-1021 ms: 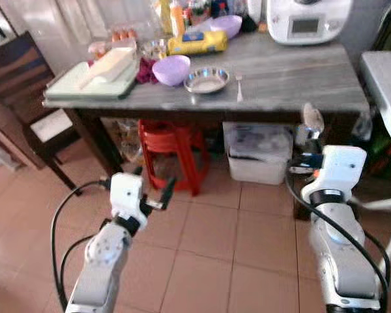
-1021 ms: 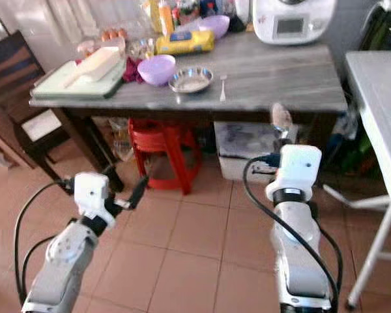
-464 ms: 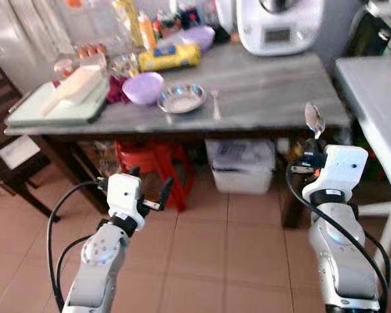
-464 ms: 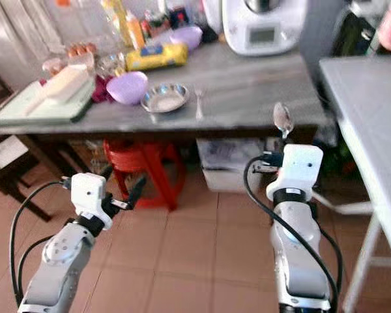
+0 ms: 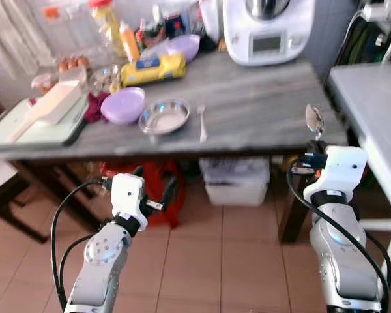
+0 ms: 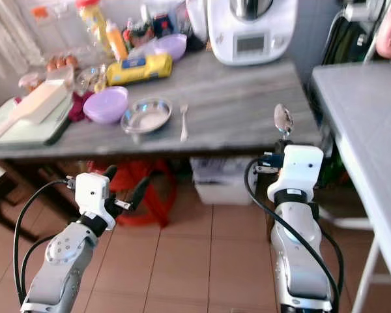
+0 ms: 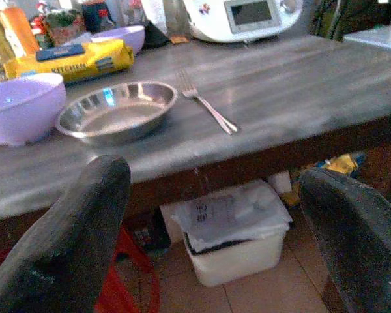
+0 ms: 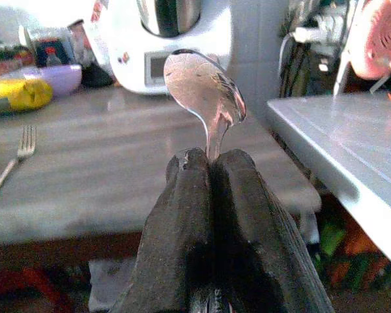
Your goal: Setting the table
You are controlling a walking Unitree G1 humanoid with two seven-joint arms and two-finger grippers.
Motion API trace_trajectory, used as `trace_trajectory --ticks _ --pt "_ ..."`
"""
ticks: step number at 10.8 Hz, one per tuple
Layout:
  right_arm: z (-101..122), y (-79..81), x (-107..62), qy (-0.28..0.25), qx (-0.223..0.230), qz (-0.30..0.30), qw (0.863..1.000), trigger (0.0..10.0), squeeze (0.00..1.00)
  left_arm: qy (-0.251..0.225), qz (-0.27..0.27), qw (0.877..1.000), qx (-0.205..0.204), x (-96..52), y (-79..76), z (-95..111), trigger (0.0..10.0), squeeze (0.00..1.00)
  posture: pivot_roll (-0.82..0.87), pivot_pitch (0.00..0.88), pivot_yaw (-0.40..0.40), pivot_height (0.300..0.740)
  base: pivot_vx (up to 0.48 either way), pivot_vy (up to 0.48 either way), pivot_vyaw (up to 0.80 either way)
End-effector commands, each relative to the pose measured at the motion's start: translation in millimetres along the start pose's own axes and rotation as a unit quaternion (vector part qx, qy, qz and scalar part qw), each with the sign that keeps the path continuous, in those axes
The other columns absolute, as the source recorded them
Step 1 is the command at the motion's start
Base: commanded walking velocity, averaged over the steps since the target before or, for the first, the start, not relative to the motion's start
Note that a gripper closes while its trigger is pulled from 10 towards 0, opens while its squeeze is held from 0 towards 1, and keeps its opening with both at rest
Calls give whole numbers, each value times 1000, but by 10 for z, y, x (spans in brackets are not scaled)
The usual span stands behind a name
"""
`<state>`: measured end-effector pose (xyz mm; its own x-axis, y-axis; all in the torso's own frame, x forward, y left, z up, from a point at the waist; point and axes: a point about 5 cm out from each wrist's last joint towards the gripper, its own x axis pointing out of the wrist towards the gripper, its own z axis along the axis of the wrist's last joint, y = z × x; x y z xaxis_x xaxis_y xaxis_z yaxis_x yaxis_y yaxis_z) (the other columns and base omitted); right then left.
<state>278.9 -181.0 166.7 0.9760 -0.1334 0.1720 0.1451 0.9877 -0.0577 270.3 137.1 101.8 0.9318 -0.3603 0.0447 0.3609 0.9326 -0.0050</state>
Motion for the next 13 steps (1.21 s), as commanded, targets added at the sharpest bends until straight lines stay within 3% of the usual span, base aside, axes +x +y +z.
trace_trajectory --ticks 1,6,9,13 --pt "60 109 1 -12 9 18 1000 10000 0 6 17 1000 10 -48 112 -4 10000 0 -96 82 146 740 420 0 0" --pt "69 112 12 -17 -6 26 999 10000 0 12 25 999 18 -77 175 -28 10000 0 -98 70 144 740 420 0 0" --pt "76 146 16 -18 -1 34 999 10000 0 8 31 999 21 -68 172 -4 10000 0 -92 72 145 740 381 0 704" --pt "57 139 9 -14 3 33 999 10000 0 -3 32 999 17 -110 179 25 10000 0 -87 78 144 740 144 0 0"
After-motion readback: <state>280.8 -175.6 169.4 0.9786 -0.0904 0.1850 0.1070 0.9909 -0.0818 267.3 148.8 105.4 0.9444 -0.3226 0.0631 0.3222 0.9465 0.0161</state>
